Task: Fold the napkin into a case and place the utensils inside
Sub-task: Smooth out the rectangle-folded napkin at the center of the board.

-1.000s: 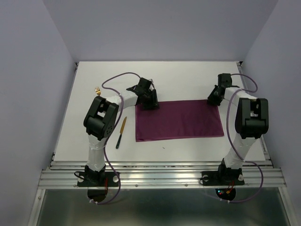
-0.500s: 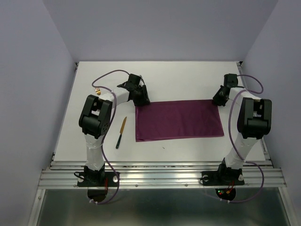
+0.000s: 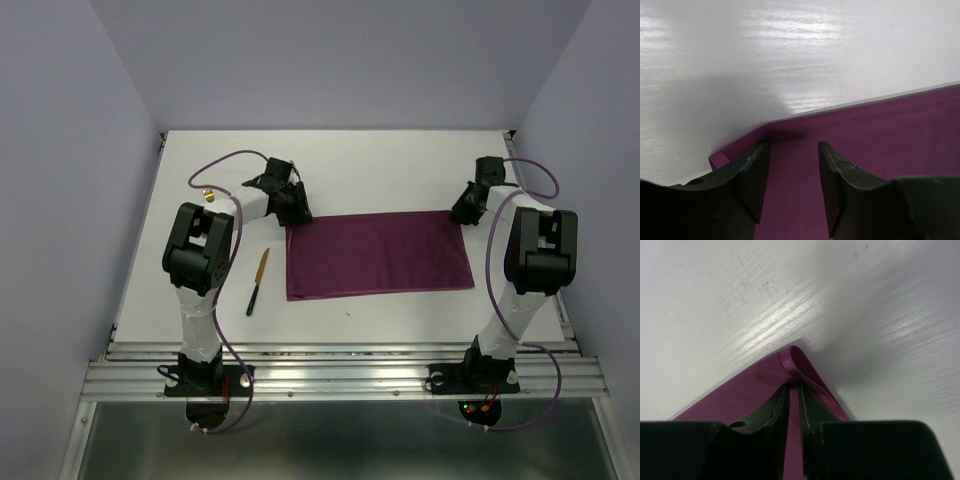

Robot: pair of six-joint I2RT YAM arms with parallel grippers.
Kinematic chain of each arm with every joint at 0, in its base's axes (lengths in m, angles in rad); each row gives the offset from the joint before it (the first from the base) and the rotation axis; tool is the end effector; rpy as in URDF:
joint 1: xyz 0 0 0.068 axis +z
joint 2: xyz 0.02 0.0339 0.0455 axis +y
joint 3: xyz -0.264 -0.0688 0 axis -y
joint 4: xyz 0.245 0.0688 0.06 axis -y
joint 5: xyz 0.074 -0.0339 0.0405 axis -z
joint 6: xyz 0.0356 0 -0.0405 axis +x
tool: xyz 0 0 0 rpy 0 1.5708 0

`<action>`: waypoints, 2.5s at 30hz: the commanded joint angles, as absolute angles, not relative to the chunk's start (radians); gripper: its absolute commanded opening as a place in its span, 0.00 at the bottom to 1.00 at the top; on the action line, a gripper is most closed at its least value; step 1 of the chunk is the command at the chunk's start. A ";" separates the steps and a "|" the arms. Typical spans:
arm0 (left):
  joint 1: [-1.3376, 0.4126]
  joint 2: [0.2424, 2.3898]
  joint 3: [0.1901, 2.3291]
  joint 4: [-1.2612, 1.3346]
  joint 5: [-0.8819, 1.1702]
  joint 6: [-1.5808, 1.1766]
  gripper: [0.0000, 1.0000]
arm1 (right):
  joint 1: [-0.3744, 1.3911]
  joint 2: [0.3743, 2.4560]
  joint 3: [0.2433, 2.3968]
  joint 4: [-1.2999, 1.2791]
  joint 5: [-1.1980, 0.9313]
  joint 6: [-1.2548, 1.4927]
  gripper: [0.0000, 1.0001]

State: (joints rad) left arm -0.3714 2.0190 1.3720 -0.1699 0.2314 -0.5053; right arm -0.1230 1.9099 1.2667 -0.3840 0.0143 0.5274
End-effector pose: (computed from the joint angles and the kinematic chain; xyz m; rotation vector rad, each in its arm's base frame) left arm 0.4074 -0.1674 0.1724 -0.0518 2.4716 -0.6748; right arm 0.3935 -0.0492 0.1697 0.8367 2.4653 0.1275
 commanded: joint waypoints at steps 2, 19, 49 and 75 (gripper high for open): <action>-0.362 1.895 1.342 -0.189 0.207 -0.483 0.54 | -0.129 1.855 1.293 -0.370 0.011 0.523 0.19; -0.345 1.914 1.321 -0.204 0.236 -0.445 0.52 | -0.129 1.861 1.356 -0.380 -0.034 0.546 0.18; -0.337 1.963 1.269 -0.190 0.202 -0.426 0.52 | -0.129 1.960 1.319 -0.367 0.107 0.568 0.18; -0.322 1.881 1.546 -0.411 0.161 -0.359 0.56 | -0.129 1.721 1.293 -0.405 0.032 0.568 0.32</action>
